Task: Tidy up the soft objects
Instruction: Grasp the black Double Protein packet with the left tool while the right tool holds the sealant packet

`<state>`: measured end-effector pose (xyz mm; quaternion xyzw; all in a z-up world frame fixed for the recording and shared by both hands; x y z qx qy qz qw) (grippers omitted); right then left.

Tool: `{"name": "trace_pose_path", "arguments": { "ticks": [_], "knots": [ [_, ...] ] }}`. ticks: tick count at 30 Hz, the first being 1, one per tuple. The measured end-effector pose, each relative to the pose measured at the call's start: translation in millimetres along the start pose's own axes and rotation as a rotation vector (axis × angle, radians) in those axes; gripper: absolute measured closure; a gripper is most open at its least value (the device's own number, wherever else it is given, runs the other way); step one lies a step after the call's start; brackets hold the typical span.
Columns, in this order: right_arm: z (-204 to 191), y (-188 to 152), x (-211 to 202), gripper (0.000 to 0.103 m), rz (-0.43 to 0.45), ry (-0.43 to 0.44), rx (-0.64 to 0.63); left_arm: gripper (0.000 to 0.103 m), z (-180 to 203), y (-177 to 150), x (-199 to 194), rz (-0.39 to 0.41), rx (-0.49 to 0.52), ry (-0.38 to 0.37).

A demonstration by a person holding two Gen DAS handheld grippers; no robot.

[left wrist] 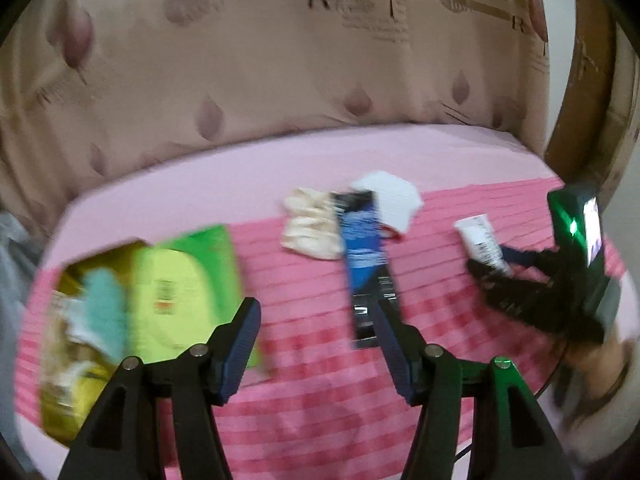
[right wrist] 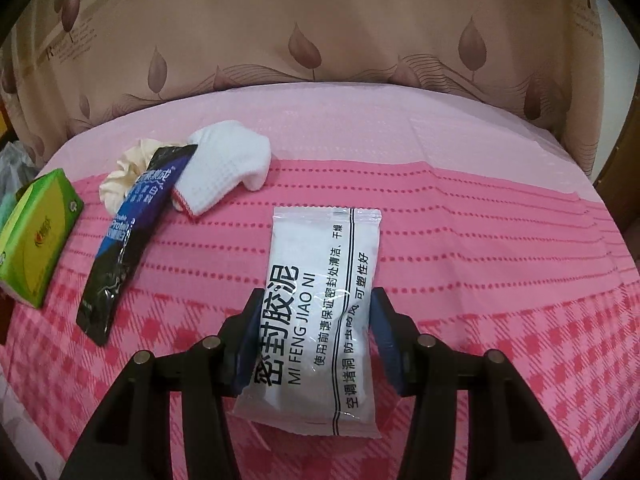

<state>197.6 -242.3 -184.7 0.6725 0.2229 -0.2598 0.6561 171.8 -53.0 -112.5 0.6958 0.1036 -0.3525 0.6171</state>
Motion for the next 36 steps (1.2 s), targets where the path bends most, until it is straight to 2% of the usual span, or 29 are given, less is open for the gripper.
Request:
{"name": "trace_pose_path", "arguments": {
  "ticks": [5, 16, 22, 24, 25, 26, 36],
  "knots": [
    [0.1, -0.3, -1.0, 0.055, 0.000, -0.005, -0.004, 0.043, 21.2, 1.8, 42.9, -0.087, -0.098, -0.056],
    [-3.4, 1.6, -2.1, 0.054, -0.001, 0.000, -0.002, 0.043, 28.0, -1.9, 104.6, -0.172, -0.111, 0.003],
    [-0.9, 2.6, -3.0, 0.053, -0.001, 0.001, 0.000, 0.043, 28.5, -7.2, 117.1, -0.194, -0.114, 0.016],
    [-1.0, 2.5, -2.7, 0.053, -0.001, 0.002, 0.000, 0.045, 29.5, -11.8, 119.5, -0.194, -0.129, -0.006],
    [-1.6, 2.0, -3.4, 0.052, -0.001, 0.003, 0.000, 0.059, 29.1, -12.6, 119.6, -0.186, -0.130, 0.000],
    [-1.8, 1.4, -4.5, 0.052, -0.001, 0.003, 0.000, 0.062, 28.3, -13.5, 119.7, -0.183, -0.125, 0.008],
    [-4.9, 1.5, -3.9, 0.052, -0.001, 0.003, -0.004, 0.064, 26.6, -17.8, 107.8, -0.170, -0.108, 0.004]
  ]
}}
Point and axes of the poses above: each gripper's, at about its wrist camera, not at the fingertips, and x roughly the way its jaws point, z to its right, y to its top, the point moved 7 cm from there along x, roughly the way its jaws point, and after that the axes turned 13 degrees about z, right-handed, at the moved point
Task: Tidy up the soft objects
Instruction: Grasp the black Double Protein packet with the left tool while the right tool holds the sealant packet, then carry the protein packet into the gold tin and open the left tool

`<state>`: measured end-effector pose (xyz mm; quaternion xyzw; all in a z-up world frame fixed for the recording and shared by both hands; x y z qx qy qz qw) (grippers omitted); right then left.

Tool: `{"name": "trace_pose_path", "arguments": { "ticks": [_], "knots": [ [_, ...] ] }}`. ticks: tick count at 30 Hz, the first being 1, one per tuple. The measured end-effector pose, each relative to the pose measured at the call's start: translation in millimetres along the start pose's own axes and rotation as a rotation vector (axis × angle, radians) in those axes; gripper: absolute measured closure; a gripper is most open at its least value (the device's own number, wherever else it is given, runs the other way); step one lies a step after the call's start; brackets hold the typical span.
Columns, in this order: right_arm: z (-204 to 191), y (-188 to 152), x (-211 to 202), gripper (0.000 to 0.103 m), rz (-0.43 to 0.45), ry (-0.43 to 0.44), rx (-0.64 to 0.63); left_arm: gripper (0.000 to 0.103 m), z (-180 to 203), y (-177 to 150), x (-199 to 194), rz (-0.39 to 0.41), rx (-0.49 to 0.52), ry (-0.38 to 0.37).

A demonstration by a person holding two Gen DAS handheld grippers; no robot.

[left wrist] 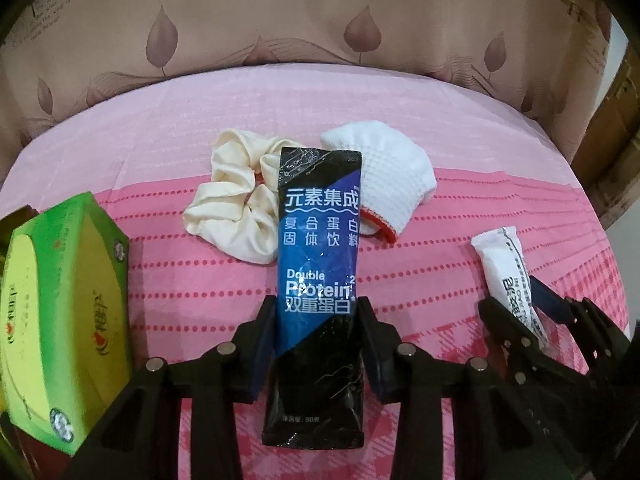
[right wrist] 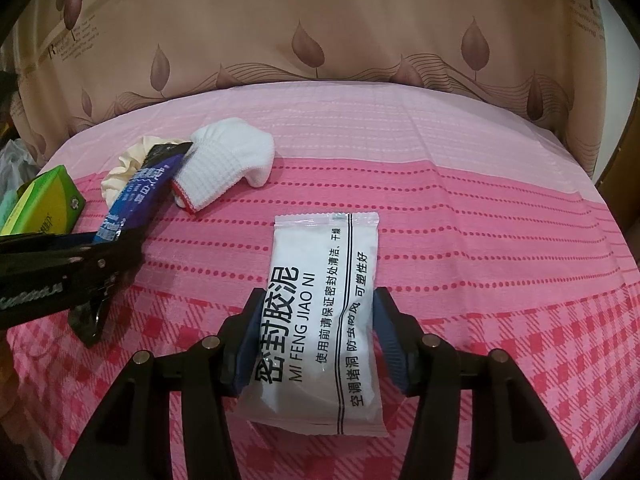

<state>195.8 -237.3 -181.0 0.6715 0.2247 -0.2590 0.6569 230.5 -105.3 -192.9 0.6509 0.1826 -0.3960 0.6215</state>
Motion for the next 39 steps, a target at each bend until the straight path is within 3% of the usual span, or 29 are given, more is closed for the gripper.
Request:
{"name": "trace_pose_path", "arguments": {
  "ticks": [24, 31, 39],
  "knots": [
    [0.8, -0.3, 0.3, 0.052, -0.001, -0.001, -0.004, 0.064, -11.6, 4.6, -88.8, 0.104, 0.056, 0.015],
    [1.3, -0.1, 0.7, 0.052, -0.001, -0.001, -0.004, 0.064, -46.0, 10.2, -112.8, 0.122, 0.029, 0.059],
    [1.5, 0.0, 0.9, 0.052, -0.001, -0.001, -0.004, 0.064, -120.9, 18.8, -135.1, 0.146, -0.037, 0.174]
  ]
}}
Point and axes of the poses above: each gripper's, at about its wrist camera, not at the fingertips, and x roughly the way its jaws point, z to its right, y to its top, the point moved 7 cm from there along x, roughly the way its jaws point, and after that the axes turned 13 degrees about z, right-handed, at the moved point
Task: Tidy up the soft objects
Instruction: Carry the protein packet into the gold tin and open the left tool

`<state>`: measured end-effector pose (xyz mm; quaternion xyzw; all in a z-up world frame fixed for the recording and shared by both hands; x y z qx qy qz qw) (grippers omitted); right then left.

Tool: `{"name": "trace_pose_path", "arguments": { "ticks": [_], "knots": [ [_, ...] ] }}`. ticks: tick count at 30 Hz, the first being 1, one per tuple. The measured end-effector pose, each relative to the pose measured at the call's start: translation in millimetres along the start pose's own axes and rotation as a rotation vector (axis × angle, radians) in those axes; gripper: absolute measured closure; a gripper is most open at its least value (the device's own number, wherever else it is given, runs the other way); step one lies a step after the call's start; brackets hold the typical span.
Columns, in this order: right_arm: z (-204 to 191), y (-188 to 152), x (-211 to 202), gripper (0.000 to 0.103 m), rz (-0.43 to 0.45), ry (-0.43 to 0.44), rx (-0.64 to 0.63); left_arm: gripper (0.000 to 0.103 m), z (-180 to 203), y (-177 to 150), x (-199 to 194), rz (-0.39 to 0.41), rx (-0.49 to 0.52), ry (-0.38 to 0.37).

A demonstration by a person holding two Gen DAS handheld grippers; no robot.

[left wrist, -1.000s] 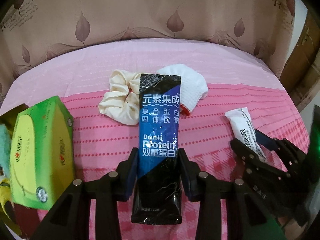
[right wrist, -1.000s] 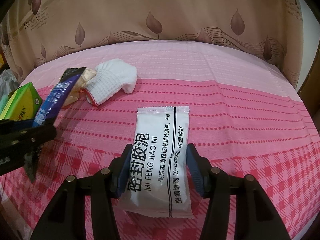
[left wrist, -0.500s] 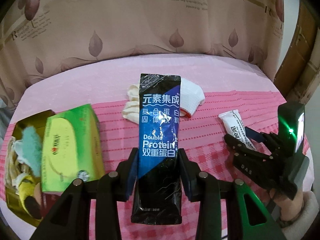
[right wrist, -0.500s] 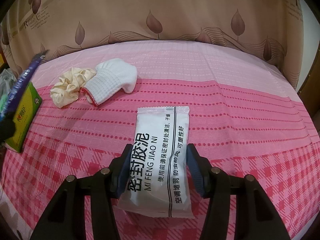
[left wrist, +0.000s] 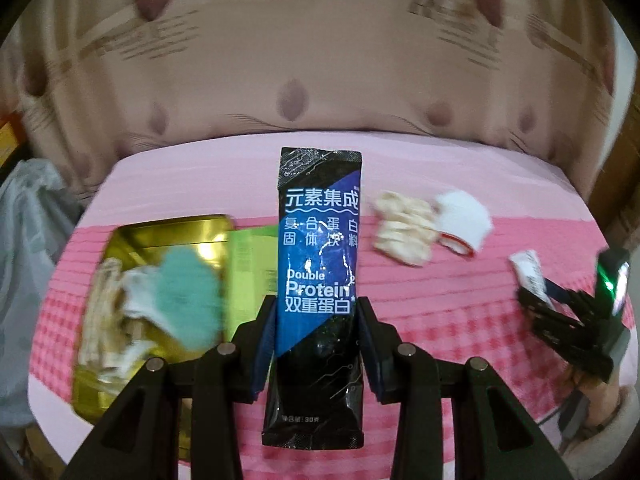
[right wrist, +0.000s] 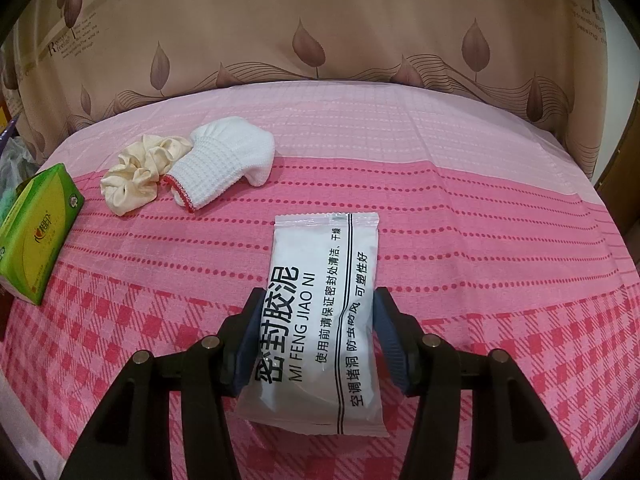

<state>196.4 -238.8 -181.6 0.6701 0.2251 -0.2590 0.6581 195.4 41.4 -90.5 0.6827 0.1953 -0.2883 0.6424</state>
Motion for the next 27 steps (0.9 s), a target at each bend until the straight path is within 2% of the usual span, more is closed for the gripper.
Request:
{"name": "trace_pose_path", "arguments": {
  "ticks": [11, 17, 27],
  "knots": [
    [0.0, 0.0, 1.0, 0.052, 0.000, -0.001, -0.002, 0.064, -99.4, -2.5, 5.1, -0.022, -0.071, 0.146],
    [0.1, -0.1, 1.3, 0.052, 0.000, -0.001, -0.003, 0.064, -126.8, -16.2, 15.2, -0.063, -0.091, 0.178],
    [-0.1, -0.2, 1.7, 0.052, 0.000, -0.001, -0.004, 0.064, -148.6, -32.2, 31.8, -0.107, -0.102, 0.213]
  ]
}}
Point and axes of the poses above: each gripper's, at about its wrist camera, not at the fingertips, and x roughly the way its jaws point, z to its right, y to its top, the point moved 7 cm from there along x, roughly the way its jaws point, and after that the axes turned 13 degrees about z, right-handed, at the moved point
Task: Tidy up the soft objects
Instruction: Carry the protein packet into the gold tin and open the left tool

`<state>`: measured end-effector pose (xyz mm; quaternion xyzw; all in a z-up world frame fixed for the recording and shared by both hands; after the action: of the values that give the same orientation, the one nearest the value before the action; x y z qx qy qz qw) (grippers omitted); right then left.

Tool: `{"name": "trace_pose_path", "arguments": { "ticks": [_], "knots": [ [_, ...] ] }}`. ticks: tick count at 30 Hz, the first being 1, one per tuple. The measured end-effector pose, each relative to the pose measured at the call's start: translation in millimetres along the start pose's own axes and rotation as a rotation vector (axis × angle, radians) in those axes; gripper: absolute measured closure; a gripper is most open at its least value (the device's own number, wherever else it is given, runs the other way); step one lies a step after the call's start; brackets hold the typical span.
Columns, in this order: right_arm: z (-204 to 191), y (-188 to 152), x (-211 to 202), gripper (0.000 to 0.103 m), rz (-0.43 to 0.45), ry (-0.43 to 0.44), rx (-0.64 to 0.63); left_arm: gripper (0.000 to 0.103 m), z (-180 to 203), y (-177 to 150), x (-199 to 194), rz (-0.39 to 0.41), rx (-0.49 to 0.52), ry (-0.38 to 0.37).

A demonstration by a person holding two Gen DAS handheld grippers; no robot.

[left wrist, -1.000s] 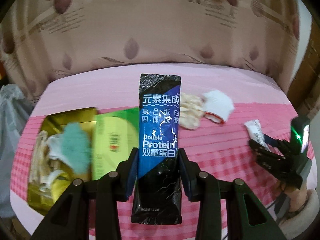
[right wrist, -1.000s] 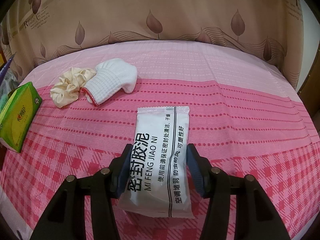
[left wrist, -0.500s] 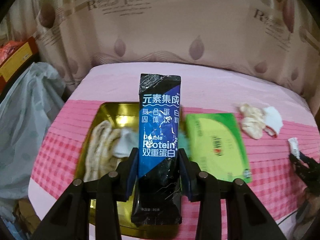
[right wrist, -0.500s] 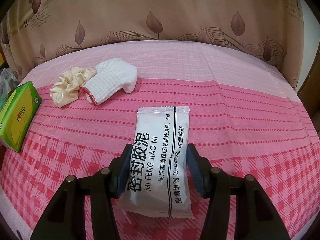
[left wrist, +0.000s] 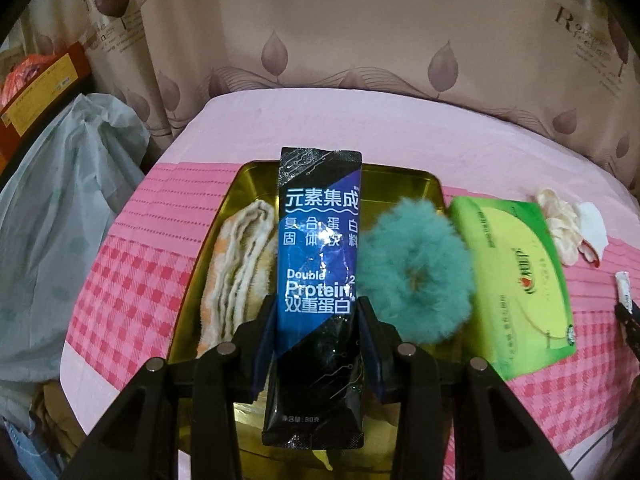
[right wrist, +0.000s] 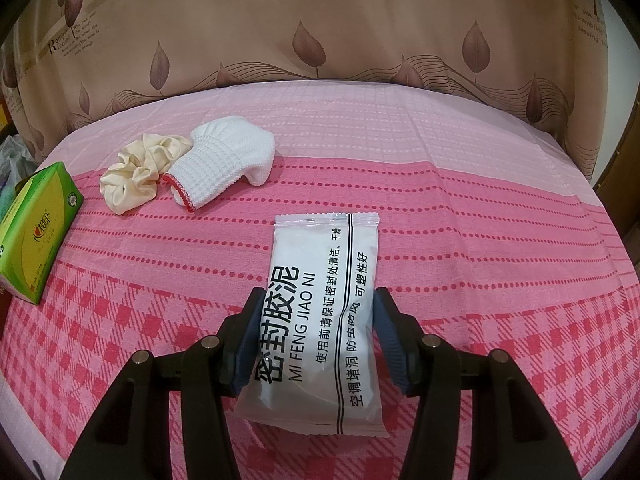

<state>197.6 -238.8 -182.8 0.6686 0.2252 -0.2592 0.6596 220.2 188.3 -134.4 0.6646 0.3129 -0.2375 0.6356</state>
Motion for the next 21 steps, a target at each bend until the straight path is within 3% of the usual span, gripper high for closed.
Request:
{"name": "trace_pose_path", "arguments": {
  "ticks": [21],
  "knots": [
    [-0.3, -0.4, 0.7, 0.052, 0.000, -0.001, -0.002, 0.060, -8.9, -0.9, 1.9, 0.019, 0.022, 0.032]
  ]
}}
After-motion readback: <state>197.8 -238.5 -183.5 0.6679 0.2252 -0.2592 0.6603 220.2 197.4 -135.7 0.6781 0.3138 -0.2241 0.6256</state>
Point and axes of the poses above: each gripper's, at about its wrist camera, not at the fingertips, and x roughly the way its jaws point, z to its right, y to its top, the point moved 7 cm from there along x, roughly the way its jaws point, and after that the axes turned 13 degrees about z, right-handed, at the moved point
